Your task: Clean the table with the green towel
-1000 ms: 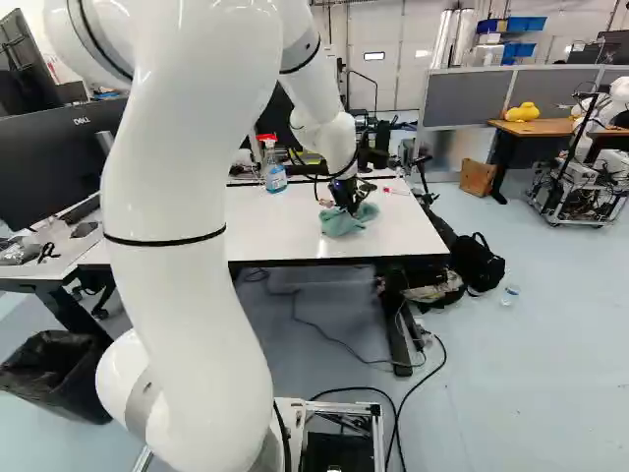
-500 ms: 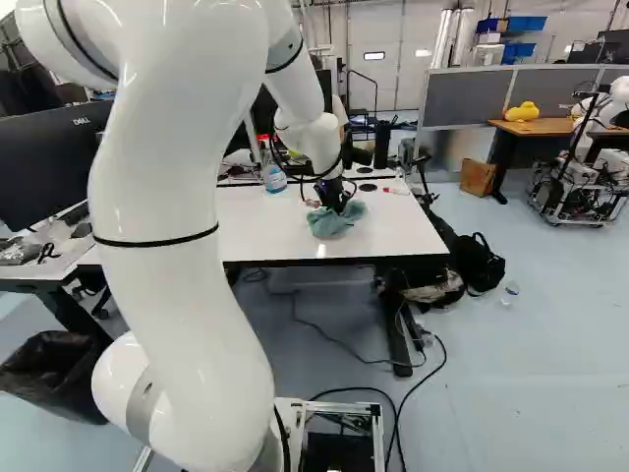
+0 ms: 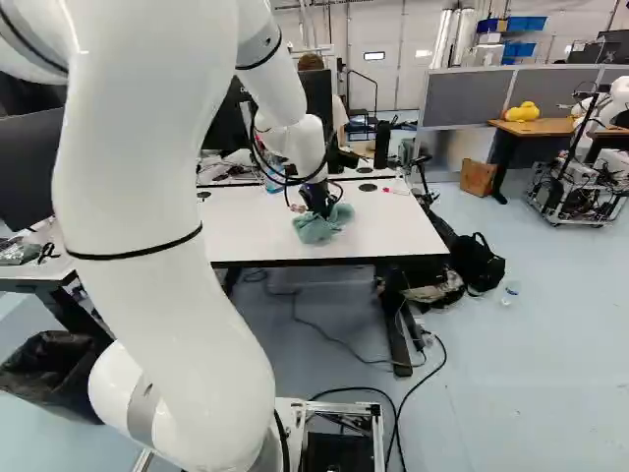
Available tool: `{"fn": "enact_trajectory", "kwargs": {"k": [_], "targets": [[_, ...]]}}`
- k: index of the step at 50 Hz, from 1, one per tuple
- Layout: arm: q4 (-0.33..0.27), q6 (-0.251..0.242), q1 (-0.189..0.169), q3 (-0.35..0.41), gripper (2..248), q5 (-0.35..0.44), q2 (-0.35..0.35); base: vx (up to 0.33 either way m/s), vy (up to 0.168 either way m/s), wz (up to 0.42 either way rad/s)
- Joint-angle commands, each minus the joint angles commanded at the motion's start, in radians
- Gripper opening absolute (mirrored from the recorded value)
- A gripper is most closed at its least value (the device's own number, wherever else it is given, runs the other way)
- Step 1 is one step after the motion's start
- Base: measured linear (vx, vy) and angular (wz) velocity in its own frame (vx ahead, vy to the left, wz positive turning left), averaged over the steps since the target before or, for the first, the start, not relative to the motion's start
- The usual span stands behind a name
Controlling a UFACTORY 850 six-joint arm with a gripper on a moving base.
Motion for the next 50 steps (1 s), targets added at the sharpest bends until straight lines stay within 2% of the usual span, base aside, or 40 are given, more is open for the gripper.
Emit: {"fn": "enact_trajectory", "kwargs": {"k": [12,23,41,50], "targets": [[0.0,0.0,0.002,0.002,30,0.0,0.003,0.0,0.0,0.0],[0.0,0.0,0.007,0.01,30,0.0,0.033,0.0,0.0,0.0],[0.0,0.0,0.064,0.028,30,0.0,0.095,0.0,0.0,0.0],[0.0,0.0,0.096,0.031,30,0.0,0.098,0.0,0.0,0.0]]}}
